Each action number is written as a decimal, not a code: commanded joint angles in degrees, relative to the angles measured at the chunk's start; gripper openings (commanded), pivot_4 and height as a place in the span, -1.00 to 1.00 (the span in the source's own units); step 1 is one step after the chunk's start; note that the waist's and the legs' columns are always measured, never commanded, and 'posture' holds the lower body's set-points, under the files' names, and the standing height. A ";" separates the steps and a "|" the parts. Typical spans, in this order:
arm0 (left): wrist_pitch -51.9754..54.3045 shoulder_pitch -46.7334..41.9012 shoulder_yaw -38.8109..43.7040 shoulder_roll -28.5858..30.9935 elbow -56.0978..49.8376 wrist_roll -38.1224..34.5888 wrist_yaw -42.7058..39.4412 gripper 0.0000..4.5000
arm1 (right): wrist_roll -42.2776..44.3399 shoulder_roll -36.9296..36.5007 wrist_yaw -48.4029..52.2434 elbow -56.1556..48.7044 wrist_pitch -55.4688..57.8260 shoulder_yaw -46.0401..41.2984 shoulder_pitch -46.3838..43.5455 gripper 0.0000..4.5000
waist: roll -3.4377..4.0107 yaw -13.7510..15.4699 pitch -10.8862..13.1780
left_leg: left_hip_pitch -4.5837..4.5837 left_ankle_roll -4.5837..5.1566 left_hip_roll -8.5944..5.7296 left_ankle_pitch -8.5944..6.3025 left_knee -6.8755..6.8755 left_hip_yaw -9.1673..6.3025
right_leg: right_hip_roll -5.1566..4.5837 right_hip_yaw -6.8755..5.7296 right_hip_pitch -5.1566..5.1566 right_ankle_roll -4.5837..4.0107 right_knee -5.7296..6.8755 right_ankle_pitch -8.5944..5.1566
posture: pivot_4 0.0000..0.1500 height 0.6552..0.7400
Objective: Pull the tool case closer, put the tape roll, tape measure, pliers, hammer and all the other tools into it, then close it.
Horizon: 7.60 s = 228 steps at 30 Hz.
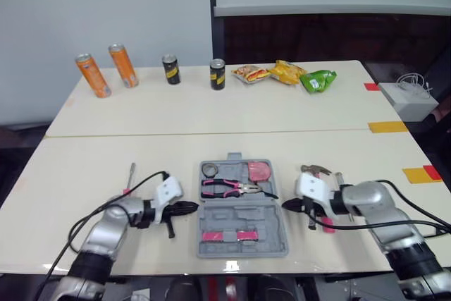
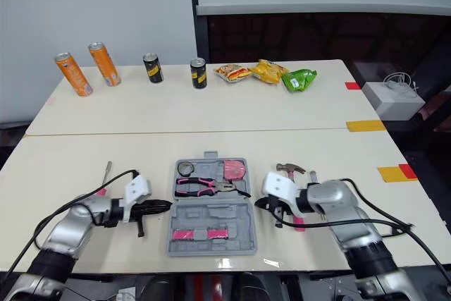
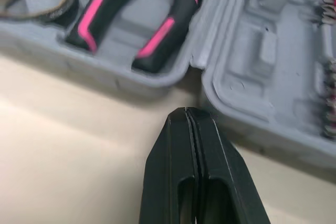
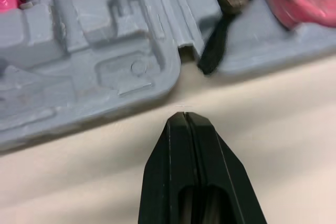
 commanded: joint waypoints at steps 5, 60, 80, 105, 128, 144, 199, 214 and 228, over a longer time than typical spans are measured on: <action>3.38 8.81 10.53 -2.64 -13.59 -12.22 6.46 -0.98 | 14.82 3.16 -2.60 -9.14 -3.98 -14.36 8.95 -0.99 | -0.02 0.29 0.09 | 0.07 -0.03 0.04 0.03 0.04 0.01 | 0.04 0.00 0.06 -0.01 0.00 0.00 | 1.00 1.00; -13.66 25.94 32.24 3.58 7.93 -27.91 -20.93 0.99 | 30.19 -0.30 -6.36 -16.66 -6.26 -28.57 26.00 1.00 | -0.38 0.57 0.11 | 1.25 -0.07 -0.06 -0.64 -0.08 0.03 | -0.01 0.10 1.31 0.74 -0.47 -0.45 | 1.00 1.00; -0.85 23.72 25.27 5.00 -16.54 -29.02 -6.48 0.99 | 30.73 -2.49 -1.35 -19.67 -4.47 -24.20 24.28 1.00 | -0.41 0.24 0.10 | 1.17 -0.07 -0.04 -0.63 0.31 0.02 | -0.05 0.12 1.24 0.66 0.03 -0.48 | 1.00 1.00; 15.30 18.94 23.80 16.17 -36.05 -38.18 -5.85 0.99 | 26.79 -14.35 -3.99 -17.78 7.92 -21.96 12.56 1.00 | -0.32 0.53 0.13 | 1.02 -0.02 0.01 -0.64 0.78 -0.06 | -0.03 0.09 1.08 0.62 0.18 -0.45 | 1.00 1.00; 14.86 6.57 13.44 15.11 -35.85 -36.80 -7.31 0.99 | 15.19 10.19 -45.76 -12.86 19.88 -26.19 13.39 1.00 | -0.04 0.10 0.05 | 0.94 -0.40 0.05 -0.74 0.94 0.03 | 0.02 0.23 0.77 0.51 0.63 -0.45 | 1.00 1.00; 16.77 6.13 14.15 15.24 -37.38 -37.52 -4.91 1.00 | 13.36 12.88 -47.39 -0.72 13.12 -23.06 9.11 0.66 | 0.05 -1.26 0.10 | 0.75 -0.50 0.03 -0.69 0.91 -0.01 | 0.02 0.24 0.77 0.51 0.68 -0.44 | 1.00 1.00; 16.37 25.31 34.04 13.45 -38.59 -47.95 -1.83 1.00 | 14.57 -12.89 -1.90 -23.15 18.62 11.18 -15.50 -0.99 | 0.09 -1.88 0.43 | 0.64 -0.23 0.14 -0.54 0.94 -0.03 | 0.14 0.22 0.67 0.50 0.60 -0.44 | 1.00 1.00; 14.74 28.63 37.24 19.07 -34.13 -43.62 -9.80 1.00 | -1.92 2.53 1.90 -19.65 36.70 39.84 -43.33 -0.99 | -0.19 -1.36 0.50 | 0.27 -0.33 0.27 -0.56 1.37 -0.05 | 0.21 0.28 0.02 0.41 1.22 -0.38 | 1.00 1.00; 10.35 27.71 36.12 19.97 -24.47 -37.77 -17.06 1.00 | -4.96 9.96 -1.82 -14.30 41.38 47.42 -44.01 -0.99 | -0.20 -1.27 0.52 | 0.44 -0.92 0.32 -0.44 1.38 -0.08 | 0.24 0.31 0.00 0.25 1.58 -0.30 | 1.00 1.00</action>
